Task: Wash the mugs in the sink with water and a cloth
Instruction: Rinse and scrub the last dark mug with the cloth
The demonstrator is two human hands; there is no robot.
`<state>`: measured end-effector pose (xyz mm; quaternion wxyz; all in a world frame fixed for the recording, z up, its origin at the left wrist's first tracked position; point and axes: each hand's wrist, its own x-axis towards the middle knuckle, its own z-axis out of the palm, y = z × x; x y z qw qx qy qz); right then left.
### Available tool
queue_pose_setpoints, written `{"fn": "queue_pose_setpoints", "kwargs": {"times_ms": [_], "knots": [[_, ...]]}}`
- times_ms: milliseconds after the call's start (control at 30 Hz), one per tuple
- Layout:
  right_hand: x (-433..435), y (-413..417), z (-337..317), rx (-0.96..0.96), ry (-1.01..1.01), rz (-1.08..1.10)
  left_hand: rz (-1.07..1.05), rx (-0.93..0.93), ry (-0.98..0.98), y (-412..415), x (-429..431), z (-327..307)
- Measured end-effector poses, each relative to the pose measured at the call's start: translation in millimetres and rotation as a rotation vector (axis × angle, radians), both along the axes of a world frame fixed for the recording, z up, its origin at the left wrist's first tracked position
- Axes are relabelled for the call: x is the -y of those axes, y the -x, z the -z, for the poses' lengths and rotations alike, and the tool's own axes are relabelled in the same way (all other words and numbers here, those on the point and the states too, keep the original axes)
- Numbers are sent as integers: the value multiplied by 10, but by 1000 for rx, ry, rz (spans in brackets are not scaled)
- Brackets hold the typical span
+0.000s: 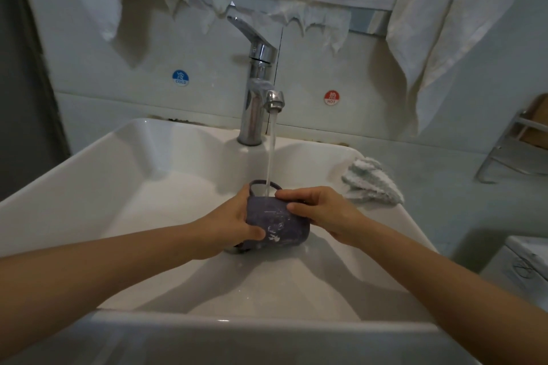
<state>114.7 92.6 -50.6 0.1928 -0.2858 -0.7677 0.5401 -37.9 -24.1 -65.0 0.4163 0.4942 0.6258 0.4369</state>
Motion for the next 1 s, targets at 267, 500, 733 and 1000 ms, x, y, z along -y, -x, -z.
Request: {"fn": "queue_pose_setpoints", "kwargs": {"times_ms": [267, 500, 733, 1000], "knots": [[54, 4, 19, 7, -159, 17, 20, 30, -21, 10, -10, 21], [114, 84, 55, 13, -211, 87, 11, -47, -31, 3, 3, 2], [172, 146, 28, 45, 34, 87, 8, -157, -26, -39, -30, 50], [231, 270, -6, 178, -87, 329, -12, -237, -12, -130, -49, 26]]}}
